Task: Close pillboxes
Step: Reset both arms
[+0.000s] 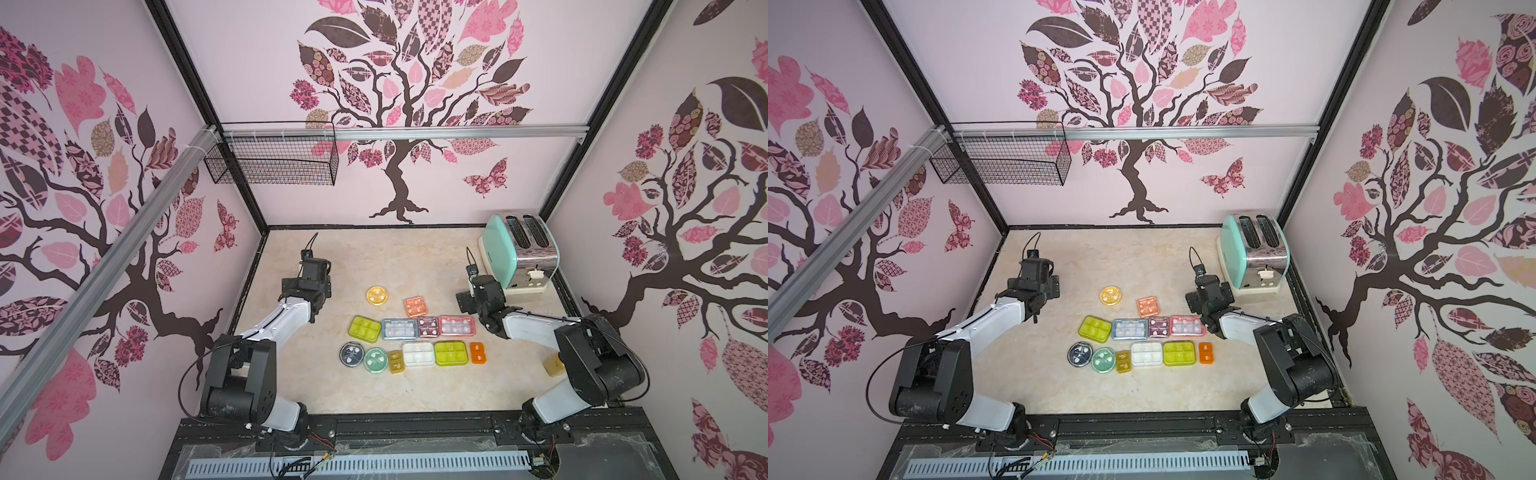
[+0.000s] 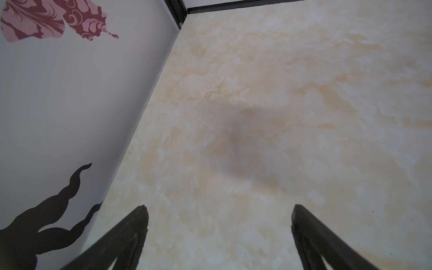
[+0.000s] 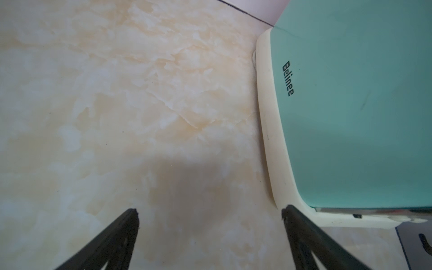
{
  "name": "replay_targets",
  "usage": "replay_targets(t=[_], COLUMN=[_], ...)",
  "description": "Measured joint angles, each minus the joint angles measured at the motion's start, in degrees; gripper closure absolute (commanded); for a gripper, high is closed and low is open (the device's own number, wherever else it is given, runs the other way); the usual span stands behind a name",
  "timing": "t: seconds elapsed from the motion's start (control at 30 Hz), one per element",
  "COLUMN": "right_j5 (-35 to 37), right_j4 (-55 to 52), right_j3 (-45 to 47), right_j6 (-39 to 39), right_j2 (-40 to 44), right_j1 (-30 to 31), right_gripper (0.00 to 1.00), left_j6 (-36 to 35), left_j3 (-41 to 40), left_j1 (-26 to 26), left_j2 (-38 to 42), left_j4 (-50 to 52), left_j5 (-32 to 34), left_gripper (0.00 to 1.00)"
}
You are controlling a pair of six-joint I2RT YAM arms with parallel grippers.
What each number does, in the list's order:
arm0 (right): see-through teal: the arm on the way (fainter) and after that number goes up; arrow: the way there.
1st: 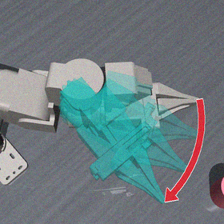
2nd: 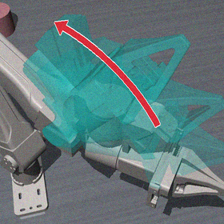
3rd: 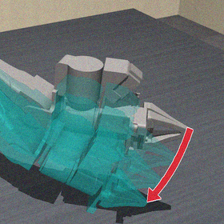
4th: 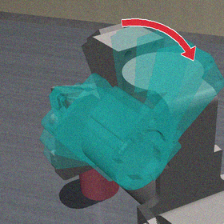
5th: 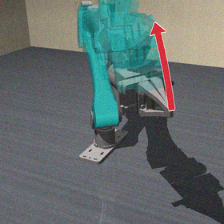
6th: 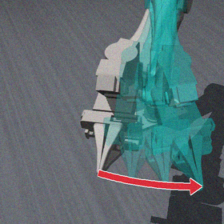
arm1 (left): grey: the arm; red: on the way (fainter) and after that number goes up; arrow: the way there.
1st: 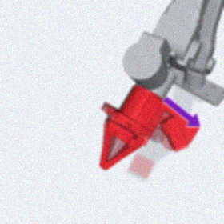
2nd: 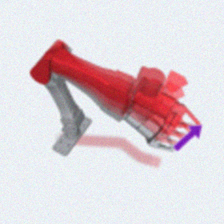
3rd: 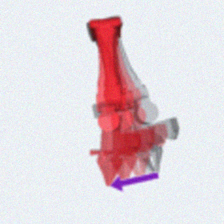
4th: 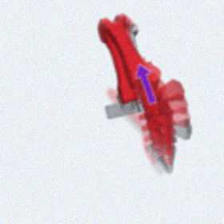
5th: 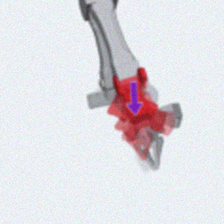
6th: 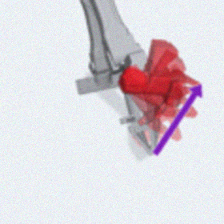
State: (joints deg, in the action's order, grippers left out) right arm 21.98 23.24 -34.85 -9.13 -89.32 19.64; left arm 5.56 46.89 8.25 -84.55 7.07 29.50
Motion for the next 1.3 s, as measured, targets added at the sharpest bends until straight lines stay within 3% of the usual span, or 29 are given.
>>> replay_targets(t=[0.3, 0.47, 0.83, 0.97, 1.3], right_j5=[-5.40, -7.74, -11.78, -13.88, -14.91], right_j4=[18.34, 25.59, 33.94, 41.46, 42.49], right_j3=[11.47, 12.13, 16.98, 19.41, 20.09], right_j6=[-0.59, 0.46, 4.52, 6.86, 8.41], right_j2=[1.99, 2.40, 3.63, 0.72, -0.09], right_j1=[-5.03, -7.43, -11.74, -14.75, -15.32], right_gripper=[0.01, 0.01, 0.01, 0.01, 0.01], left_j6=[-3.04, -4.09, -1.64, -1.11, -1.25], left_j3=[-10.03, -10.60, -17.27, -17.31, -17.97], left_j1=[-1.70, -2.12, -6.23, -6.38, -7.32], left_j2=[-2.99, -4.50, 0.59, 0.68, -3.06], left_j4=[-21.22, -25.75, -33.64, -34.53, -41.48], left_j5=[-7.19, -8.92, -9.79, -10.58, -11.80], left_gripper=[0.02, 0.02, 0.02, 0.02, 0.02])
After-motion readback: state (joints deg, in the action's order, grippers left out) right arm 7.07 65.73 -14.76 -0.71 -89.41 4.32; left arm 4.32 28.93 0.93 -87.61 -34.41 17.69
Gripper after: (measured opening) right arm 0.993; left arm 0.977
